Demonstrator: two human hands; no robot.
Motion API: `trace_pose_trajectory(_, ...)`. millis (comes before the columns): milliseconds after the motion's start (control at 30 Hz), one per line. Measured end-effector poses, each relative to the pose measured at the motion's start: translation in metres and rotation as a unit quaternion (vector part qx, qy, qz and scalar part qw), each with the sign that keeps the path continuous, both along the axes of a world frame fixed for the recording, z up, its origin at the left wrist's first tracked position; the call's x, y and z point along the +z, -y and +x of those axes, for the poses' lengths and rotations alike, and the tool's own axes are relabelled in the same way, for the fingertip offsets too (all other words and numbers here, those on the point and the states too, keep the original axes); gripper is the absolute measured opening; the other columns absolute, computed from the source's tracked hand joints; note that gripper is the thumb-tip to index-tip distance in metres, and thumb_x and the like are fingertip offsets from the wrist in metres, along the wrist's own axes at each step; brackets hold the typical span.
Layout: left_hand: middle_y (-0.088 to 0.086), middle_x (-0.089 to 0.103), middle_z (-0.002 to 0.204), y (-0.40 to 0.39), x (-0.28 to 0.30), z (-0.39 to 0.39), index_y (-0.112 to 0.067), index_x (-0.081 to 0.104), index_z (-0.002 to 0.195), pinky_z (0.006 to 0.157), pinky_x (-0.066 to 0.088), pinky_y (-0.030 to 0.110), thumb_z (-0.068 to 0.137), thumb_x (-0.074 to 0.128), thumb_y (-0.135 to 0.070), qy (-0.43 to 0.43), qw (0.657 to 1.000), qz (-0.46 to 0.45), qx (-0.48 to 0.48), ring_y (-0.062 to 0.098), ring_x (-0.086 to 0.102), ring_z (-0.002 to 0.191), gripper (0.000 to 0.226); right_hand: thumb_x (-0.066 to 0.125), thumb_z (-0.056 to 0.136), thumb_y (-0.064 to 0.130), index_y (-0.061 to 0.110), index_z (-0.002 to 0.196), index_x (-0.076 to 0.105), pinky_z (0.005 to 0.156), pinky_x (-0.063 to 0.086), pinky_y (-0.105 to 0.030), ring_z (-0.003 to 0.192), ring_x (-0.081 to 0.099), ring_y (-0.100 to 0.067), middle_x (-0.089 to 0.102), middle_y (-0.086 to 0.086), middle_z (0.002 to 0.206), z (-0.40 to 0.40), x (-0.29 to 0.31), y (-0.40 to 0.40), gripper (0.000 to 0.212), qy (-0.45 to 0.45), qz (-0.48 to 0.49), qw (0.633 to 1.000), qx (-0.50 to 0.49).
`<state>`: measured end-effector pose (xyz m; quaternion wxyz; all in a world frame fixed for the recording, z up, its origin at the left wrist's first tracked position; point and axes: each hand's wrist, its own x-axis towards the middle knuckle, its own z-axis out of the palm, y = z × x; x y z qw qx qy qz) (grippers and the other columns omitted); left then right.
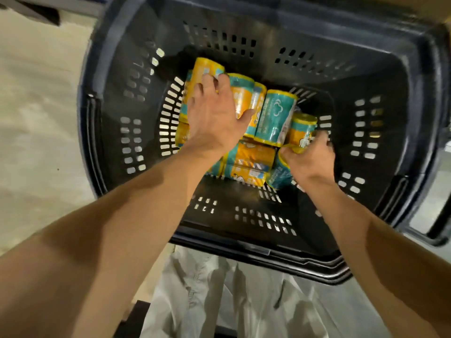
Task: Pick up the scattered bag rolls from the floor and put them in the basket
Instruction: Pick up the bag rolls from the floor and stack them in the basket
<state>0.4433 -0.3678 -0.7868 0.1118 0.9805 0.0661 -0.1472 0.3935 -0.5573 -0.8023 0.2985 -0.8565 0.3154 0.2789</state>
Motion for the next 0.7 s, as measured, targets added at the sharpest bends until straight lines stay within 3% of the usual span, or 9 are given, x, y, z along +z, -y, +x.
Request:
trace_pose_trajectory(200,0.015,0.049,0.131,-0.025,0.066,0.003,-0.015,0.045,0.131,0.090,0.046,0.049,0.089,0.062,-0.048,-0.030,0.991,0.013,-0.132,0.036,0.051,0.118,0.057,0.072,0.089,0.037,0.017,0.137,0.049,0.102,0.045,-0.042,0.126,0.052,-0.029,0.060,-0.010,0.131,0.027,0.068,-0.029,0.057,0.034,0.007,0.989,0.141)
trace_pose_trajectory(467,0.009,0.056,0.118,-0.074,0.207,-0.011,-0.019,0.051,0.119,0.092,0.046,0.048,0.093,0.054,-0.043,-0.004,0.992,-0.006,-0.124,0.033,0.054,0.116,0.036,0.067,0.091,0.038,0.026,0.118,0.062,0.093,0.053,-0.043,0.107,0.065,-0.025,0.070,0.001,0.112,0.067,0.221,-0.076,0.030,0.105,0.012,0.956,0.273)
trace_pose_trajectory(600,0.007,0.061,0.116,-0.106,0.302,-0.024,-0.020,0.056,0.117,0.088,0.048,0.043,0.094,0.050,-0.042,0.019,0.995,0.021,-0.095,0.031,0.059,0.112,0.032,0.062,0.092,0.040,0.029,0.111,0.064,0.090,0.053,-0.043,0.109,0.064,-0.027,0.071,0.002,0.113,0.076,0.318,-0.101,0.022,0.133,0.009,0.913,0.385)
trace_pose_trajectory(700,0.005,0.063,0.109,-0.127,0.378,-0.041,-0.020,0.056,0.114,0.078,0.048,0.040,0.096,0.048,-0.041,0.049,0.996,0.044,-0.055,0.030,0.062,0.104,0.028,0.059,0.092,0.042,0.029,0.104,0.063,0.076,0.051,-0.037,0.101,0.064,-0.028,0.069,0.003,0.108,0.078,0.392,-0.123,0.018,0.171,-0.008,0.864,0.473)
